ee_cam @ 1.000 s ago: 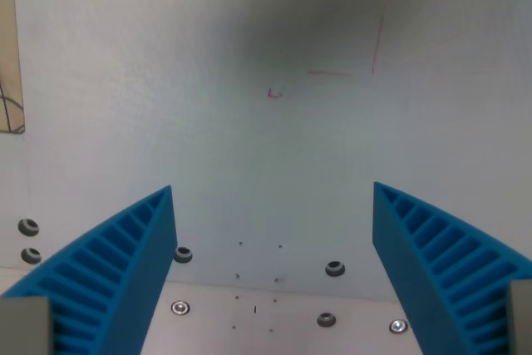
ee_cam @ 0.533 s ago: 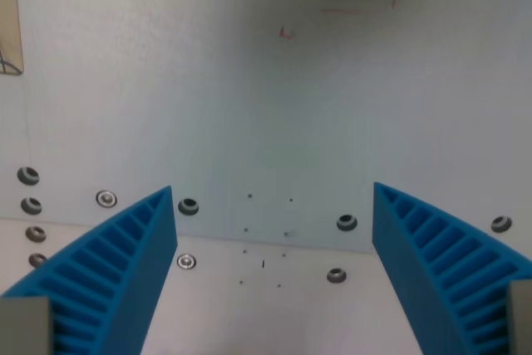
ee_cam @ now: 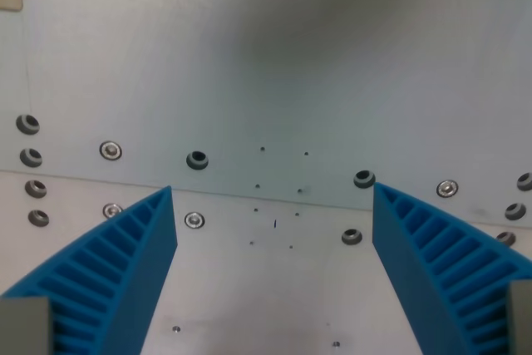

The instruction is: Move in base negative x

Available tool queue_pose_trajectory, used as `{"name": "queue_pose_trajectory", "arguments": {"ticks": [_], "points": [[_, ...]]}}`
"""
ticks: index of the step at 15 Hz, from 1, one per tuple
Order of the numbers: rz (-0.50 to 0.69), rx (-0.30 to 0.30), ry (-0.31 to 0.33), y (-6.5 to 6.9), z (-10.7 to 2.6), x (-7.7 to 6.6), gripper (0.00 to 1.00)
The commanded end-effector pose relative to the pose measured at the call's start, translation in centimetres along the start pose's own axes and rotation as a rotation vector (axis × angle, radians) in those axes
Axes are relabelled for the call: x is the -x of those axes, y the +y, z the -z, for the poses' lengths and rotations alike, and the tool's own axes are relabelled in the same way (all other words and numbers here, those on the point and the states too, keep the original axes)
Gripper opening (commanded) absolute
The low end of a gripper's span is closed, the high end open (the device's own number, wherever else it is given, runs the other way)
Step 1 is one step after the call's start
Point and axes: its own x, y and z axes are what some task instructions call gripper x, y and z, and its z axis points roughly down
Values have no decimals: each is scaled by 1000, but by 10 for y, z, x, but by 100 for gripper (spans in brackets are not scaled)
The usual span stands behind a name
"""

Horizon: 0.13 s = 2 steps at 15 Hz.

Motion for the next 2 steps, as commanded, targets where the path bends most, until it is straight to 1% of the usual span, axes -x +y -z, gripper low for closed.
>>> {"name": "queue_pose_trajectory", "arguments": {"ticks": [1,2], "points": [[-18,16,96,-9,0,26,100],[-18,16,96,-11,-2,31,100]]}}
